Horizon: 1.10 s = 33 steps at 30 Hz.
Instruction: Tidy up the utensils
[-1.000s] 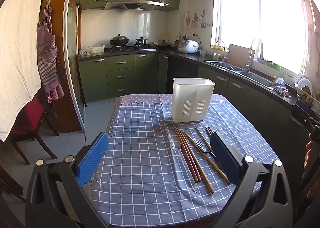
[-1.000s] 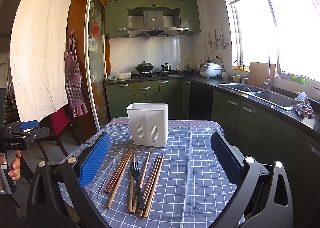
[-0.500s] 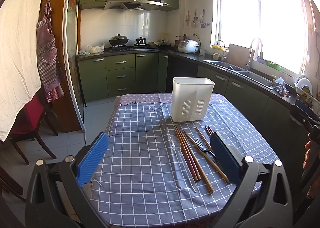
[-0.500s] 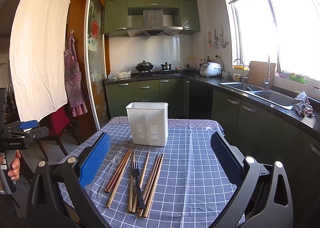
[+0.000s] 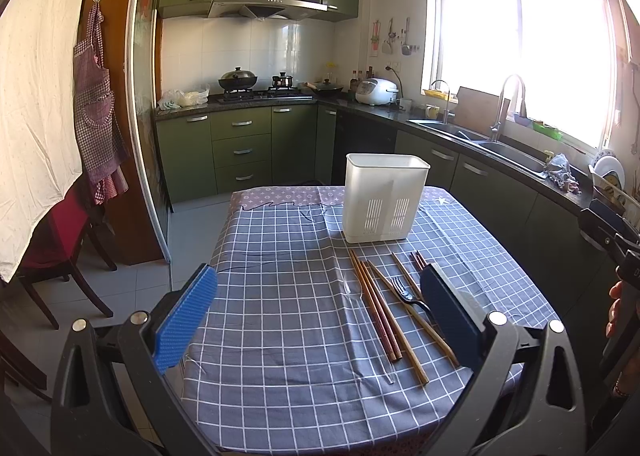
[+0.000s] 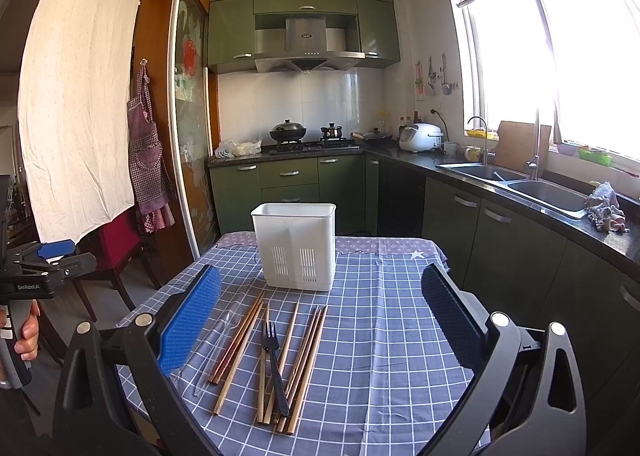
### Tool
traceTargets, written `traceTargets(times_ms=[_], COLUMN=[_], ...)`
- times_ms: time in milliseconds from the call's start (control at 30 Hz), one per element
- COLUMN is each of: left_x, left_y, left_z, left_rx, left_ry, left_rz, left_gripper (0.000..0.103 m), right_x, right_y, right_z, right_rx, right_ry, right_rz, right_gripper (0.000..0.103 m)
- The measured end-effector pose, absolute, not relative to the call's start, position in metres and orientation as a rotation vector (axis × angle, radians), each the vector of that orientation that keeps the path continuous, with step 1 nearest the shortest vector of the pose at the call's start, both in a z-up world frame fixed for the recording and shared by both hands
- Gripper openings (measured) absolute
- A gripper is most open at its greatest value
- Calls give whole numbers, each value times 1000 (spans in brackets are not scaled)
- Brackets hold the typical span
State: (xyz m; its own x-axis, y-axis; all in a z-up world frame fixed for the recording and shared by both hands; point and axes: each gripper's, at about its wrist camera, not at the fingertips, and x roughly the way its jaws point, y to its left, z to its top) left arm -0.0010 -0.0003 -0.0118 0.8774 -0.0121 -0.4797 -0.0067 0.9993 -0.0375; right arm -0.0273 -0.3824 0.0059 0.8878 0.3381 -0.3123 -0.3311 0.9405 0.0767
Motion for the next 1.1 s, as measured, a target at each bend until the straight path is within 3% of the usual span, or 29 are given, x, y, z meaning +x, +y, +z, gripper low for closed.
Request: traceTargets(times_ms=[767,1100], left_x=[2,75], left_y=[-4,-14], left_z=[-20,-50], left_rx=[-36,-72], left_ry=[522,735], left_rz=[-9,-95], left_gripper=[97,97], right_x=[-17,46], right_y=[-381,-376], right_z=[-3,-40], right_rx=[26,-85], right_ry=[360,533], right_rz=[348,256], right_gripper=[99,99])
